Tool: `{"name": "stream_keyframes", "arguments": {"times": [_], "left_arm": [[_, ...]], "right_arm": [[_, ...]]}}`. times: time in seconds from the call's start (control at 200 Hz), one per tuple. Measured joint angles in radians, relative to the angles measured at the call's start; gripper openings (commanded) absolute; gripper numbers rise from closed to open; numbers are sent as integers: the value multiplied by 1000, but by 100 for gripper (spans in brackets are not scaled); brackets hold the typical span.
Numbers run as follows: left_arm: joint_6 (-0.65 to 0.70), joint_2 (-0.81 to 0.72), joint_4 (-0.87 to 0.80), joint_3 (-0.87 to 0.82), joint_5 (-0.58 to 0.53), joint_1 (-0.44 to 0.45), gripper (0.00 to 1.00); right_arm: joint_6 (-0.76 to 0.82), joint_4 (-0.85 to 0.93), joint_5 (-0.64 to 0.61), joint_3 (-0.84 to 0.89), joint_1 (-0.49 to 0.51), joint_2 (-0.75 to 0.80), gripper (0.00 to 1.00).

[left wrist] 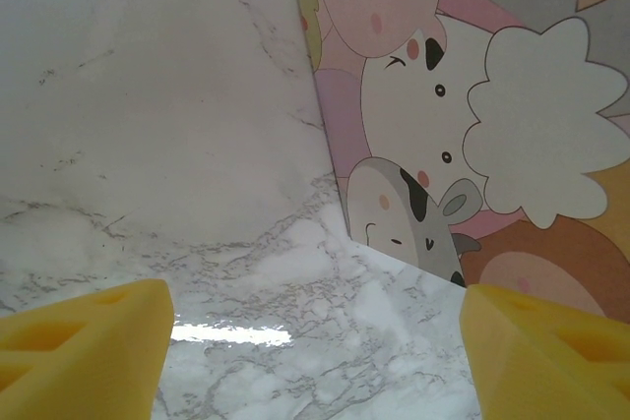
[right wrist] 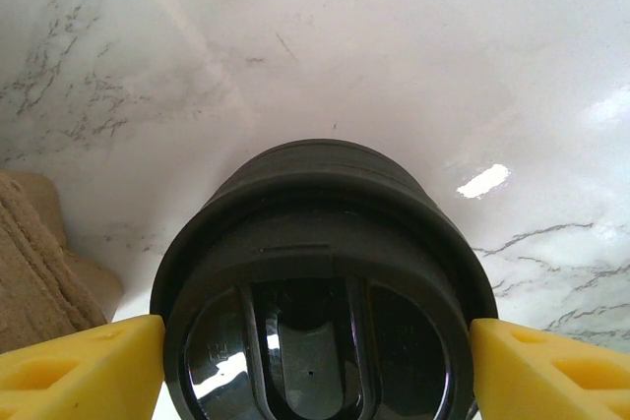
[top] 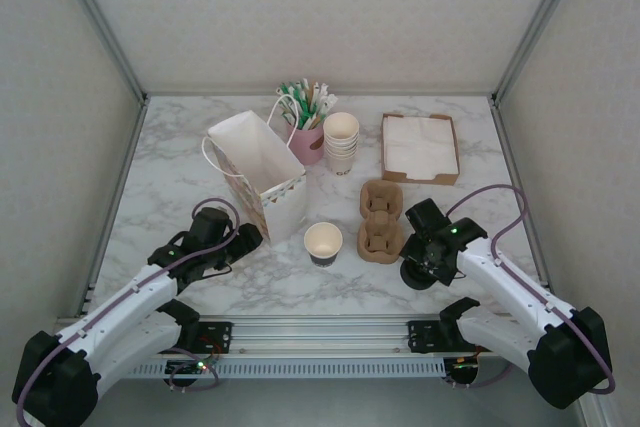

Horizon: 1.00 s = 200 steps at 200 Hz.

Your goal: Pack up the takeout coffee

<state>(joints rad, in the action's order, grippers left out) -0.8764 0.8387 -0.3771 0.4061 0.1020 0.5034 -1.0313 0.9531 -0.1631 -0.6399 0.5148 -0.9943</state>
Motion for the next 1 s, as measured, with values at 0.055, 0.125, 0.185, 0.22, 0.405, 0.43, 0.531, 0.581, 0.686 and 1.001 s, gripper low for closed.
{"name": "stream_keyframes", "arguments": {"times": [0.055,0.125,0.185,0.22,0.405,0.43,0.531,0.581,0.686,1.001], "left_arm": [[0,5,0,2,0,0,77],[0,8,0,5,0,0,77],[0,8,0,5,0,0,76],[0,8,0,5,0,0,77],[0,8,0,5,0,0,77],[0,8,0,5,0,0,77],[0,8,-1,5,-4,4,76],[0,8,0,5,-4,6,77],[0,7,-1,5,-5,6,77],[-16,-13,-2,5,-4,18,77]], "right_arm": [[0,0,0,0,0,-1,79],[0,0,0,-2,0,-5,79],[0,1,0,-2,0,-5,79],[0,1,-1,-2,0,-5,79],[0,4,-3,-4,0,-5,76],[0,5,-5,-5,0,-5,76],[1,18,-19,-12,0,-4,75],[2,26,-20,-19,0,0,75],[5,40,-24,-37,0,19,75],[19,85,-35,-71,0,50,75]]}}
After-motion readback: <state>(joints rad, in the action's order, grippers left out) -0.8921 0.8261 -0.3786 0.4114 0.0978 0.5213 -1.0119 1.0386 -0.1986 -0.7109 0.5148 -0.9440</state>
